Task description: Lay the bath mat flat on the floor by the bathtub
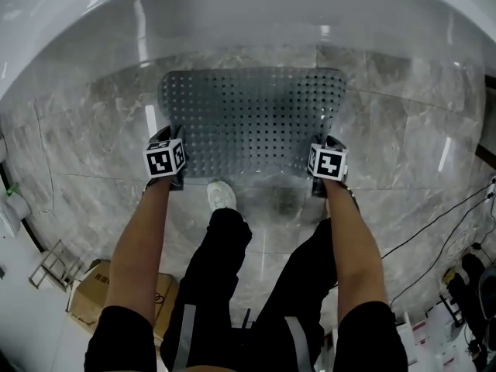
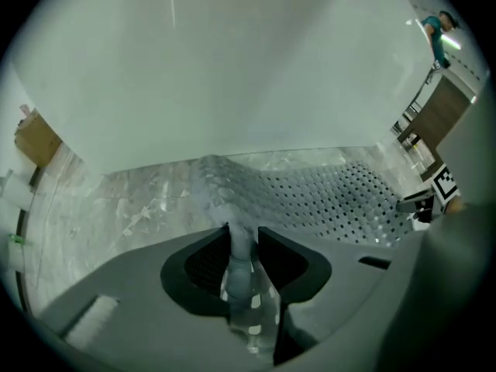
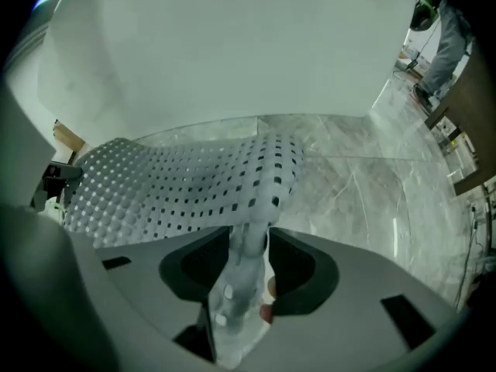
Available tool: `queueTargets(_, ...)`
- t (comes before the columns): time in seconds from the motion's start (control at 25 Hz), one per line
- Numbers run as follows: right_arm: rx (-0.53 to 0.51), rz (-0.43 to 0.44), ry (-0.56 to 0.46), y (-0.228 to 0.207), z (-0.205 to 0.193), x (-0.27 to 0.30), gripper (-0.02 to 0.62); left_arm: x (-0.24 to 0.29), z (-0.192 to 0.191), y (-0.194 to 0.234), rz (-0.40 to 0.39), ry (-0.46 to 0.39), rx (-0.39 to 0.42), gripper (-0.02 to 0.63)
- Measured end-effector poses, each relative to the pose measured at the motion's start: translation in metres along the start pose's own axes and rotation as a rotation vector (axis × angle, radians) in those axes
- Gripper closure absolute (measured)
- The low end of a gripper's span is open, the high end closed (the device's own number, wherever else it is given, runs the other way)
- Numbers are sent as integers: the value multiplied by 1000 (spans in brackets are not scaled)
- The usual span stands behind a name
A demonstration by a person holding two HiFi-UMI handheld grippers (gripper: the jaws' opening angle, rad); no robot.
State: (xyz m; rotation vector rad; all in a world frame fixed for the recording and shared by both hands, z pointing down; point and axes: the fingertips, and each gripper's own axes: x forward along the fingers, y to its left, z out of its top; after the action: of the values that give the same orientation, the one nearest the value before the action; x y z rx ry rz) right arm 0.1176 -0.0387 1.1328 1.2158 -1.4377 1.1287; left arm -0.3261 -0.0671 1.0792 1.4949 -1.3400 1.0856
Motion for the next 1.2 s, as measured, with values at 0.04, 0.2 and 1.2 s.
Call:
queueTargets(0.04,-9,-8,19,-5,-7,3,448,4,-5,1,-10,29,-5,494)
queueTargets(0.2,-25,-4,22,-17,-20,-10,423,-2,-18,8,5,68,36,414)
queueTargets(1.2,-64,222,-655,77,173,-530,591,-469,221,-211,-220,-540,16,603)
